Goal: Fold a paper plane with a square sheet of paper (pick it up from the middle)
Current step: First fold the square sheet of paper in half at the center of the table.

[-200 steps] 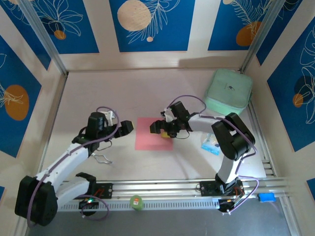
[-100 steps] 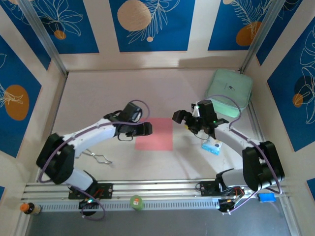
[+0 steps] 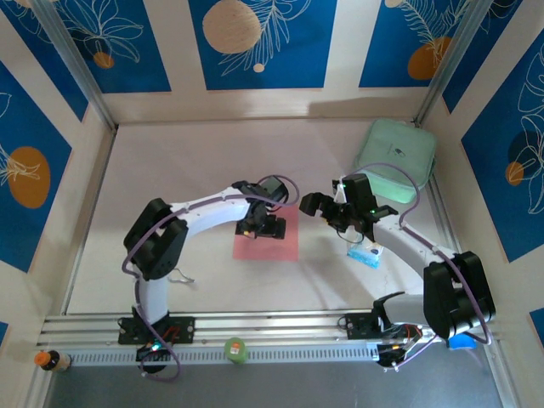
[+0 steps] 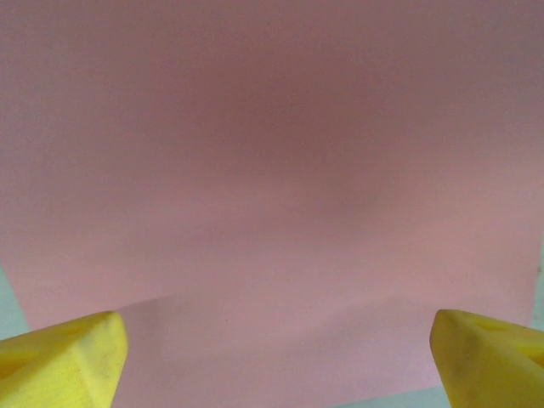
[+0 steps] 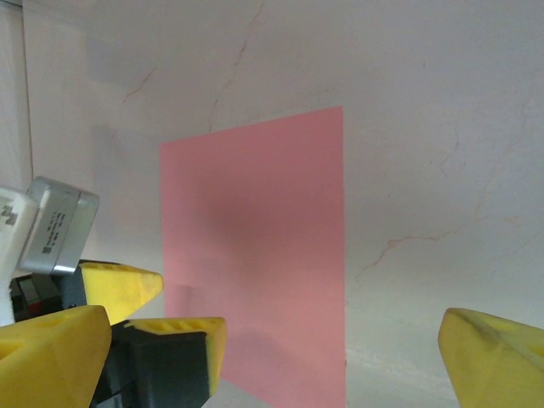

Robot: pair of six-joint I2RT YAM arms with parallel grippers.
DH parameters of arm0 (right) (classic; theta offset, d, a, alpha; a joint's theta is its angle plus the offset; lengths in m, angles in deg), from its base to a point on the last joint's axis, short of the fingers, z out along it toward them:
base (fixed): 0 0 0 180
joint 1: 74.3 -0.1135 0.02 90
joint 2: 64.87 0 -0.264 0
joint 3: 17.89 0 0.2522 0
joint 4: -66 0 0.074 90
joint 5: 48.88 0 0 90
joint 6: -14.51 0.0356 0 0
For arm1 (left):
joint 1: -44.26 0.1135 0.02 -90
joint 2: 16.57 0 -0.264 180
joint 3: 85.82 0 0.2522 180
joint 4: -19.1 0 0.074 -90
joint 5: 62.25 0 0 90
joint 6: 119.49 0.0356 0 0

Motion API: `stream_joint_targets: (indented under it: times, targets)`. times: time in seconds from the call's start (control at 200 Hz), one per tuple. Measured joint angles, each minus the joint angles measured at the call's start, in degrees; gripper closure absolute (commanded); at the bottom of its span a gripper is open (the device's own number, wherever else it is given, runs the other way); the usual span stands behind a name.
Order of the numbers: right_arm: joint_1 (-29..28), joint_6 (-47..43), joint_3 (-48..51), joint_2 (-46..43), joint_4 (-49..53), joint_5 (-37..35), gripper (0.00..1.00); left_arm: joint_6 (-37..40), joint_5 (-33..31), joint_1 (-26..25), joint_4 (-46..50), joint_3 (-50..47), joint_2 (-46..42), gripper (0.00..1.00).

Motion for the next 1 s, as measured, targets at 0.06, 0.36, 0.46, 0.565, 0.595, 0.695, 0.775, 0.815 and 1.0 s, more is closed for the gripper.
stream_joint_targets:
  times: [0.06, 0.36, 0.46, 0.565, 0.595, 0.695, 0.775, 0.815, 1.0]
  targets:
    - [0.4, 0.0, 0.0, 0.0, 0.0, 0.2, 0.01, 0.7, -0.8, 0.0, 1.4, 1.8, 1.4, 0.05]
    - [2.4, 0.3, 0.7, 0.3, -0.4, 0.4, 0.01, 2.5, -1.3, 0.0, 3.1, 6.8, 6.4, 0.05]
    - [2.4, 0.2, 0.7, 0.3, -0.5, 0.4, 0.01, 2.5, -1.2, 0.2, 3.0, 7.0, 7.0, 0.05]
    - [2.4, 0.4, 1.0, 0.3, -0.5, 0.4, 0.01, 2.5, -1.2, 0.5, 2.8, 7.0, 7.0, 0.05]
    - [2.5, 0.5, 1.0, 0.3, -0.4, 0.4, 0.01, 2.5, -1.2, 0.5, 2.6, 7.0, 7.0, 0.05]
    - [2.6, 0.7, 1.1, 0.3, -0.4, 0.4, 0.01, 2.3, -1.2, 0.6, 2.4, 7.0, 7.0, 0.05]
    - [2.6, 0.7, 1.1, 0.3, -0.4, 0.5, 0.01, 2.3, -1.2, 0.6, 2.4, 7.0, 7.0, 0.05]
    - [2.6, 0.9, 1.1, 0.3, -0.4, 0.5, 0.01, 2.3, -1.2, 0.6, 2.3, 7.0, 7.0, 0.05]
    - [2.6, 1.1, 1.6, 0.3, -0.3, 0.5, 0.01, 1.5, -1.2, 0.8, 1.9, 7.0, 7.1, 0.04]
